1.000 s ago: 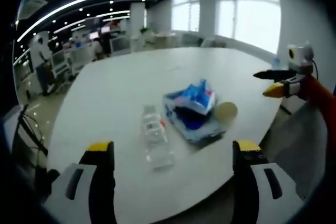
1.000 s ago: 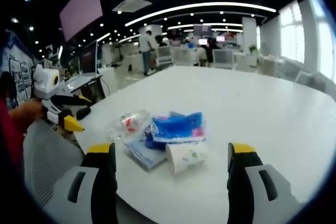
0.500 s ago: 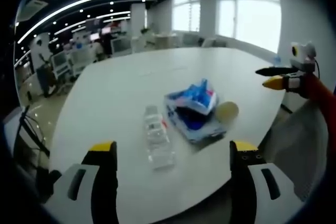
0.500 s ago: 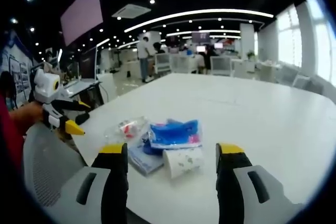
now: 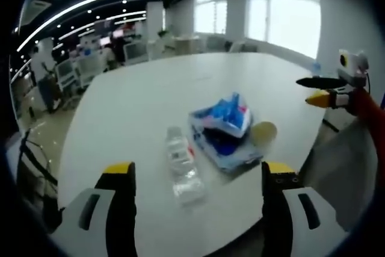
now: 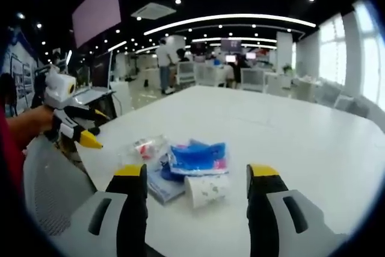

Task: Arrange the tabletop items into an orderly group along one side of the table until the central work area is clear of visible clutter.

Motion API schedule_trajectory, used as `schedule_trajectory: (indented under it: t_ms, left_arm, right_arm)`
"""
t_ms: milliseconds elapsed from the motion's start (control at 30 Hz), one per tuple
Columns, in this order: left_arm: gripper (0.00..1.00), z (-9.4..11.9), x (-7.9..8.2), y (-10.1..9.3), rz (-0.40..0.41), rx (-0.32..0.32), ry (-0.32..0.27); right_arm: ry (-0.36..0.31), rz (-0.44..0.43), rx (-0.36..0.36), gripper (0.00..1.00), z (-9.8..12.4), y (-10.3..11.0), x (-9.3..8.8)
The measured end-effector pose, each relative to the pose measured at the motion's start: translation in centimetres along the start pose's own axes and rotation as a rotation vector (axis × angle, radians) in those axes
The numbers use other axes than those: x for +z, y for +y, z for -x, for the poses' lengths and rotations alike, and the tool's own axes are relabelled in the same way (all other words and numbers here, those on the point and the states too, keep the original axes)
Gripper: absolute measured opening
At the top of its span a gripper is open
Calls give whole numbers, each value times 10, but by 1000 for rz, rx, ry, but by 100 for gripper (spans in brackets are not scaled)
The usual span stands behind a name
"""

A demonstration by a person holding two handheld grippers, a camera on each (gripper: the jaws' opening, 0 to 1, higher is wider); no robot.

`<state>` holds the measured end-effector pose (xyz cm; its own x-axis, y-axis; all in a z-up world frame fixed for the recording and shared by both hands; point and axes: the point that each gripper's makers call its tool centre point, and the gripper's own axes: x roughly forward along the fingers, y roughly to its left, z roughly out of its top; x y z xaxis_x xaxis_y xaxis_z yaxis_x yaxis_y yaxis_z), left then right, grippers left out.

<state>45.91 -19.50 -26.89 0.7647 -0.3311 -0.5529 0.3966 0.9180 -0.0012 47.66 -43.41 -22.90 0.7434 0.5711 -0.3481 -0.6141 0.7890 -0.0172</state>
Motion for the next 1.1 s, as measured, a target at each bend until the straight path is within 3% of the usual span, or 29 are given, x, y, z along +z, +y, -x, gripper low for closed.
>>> schedule_trajectory:
  t_ms: [467, 667, 1100]
  left_arm:
    - [79, -48, 14, 26, -28, 32, 87]
    - [76, -75, 3, 24, -30, 3, 175]
    - [67, -111, -21, 38, -71, 39, 320]
  right_arm:
    - [17, 32, 10, 64, -8, 5, -5]
    - [18, 22, 8, 64, -8, 3, -7]
    - [10, 9, 7, 64, -9, 0, -6]
